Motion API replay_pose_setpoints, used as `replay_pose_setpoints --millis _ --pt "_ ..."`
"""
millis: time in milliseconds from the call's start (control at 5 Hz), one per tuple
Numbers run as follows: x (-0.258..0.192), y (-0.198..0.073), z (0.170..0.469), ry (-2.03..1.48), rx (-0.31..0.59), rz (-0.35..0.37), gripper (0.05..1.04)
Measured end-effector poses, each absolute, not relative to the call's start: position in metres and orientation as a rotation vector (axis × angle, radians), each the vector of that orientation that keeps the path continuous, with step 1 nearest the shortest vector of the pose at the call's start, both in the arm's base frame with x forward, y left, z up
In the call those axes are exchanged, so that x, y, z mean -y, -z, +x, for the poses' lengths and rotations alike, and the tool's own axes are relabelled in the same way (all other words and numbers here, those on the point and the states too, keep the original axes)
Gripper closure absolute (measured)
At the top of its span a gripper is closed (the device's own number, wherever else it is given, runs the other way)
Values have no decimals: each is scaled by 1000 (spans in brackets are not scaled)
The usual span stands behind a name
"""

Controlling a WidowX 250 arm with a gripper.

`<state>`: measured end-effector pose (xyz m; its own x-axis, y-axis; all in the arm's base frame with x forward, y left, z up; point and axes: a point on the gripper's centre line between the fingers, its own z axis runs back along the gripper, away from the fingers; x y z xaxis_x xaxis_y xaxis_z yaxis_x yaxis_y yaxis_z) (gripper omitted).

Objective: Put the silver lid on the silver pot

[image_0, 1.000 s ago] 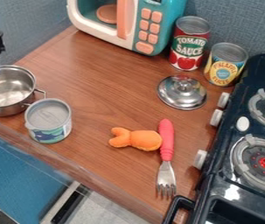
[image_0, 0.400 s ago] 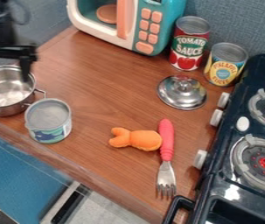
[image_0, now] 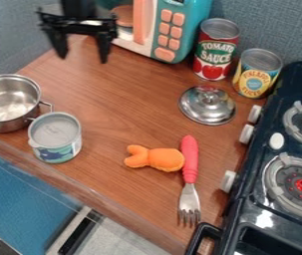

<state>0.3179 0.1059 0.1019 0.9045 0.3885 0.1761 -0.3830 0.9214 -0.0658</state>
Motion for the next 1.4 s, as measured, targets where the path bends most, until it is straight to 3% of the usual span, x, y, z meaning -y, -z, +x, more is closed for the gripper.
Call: replay_pose_setpoints --millis 200,600,1200,1400 --pt "-66 -100 357 -297 191 -37 83" --pt "-6 -91 403 -89 201 45 83" --pt "32 -46 422 38 127 73 83" --pt "36 -44 427 59 143 72 83"
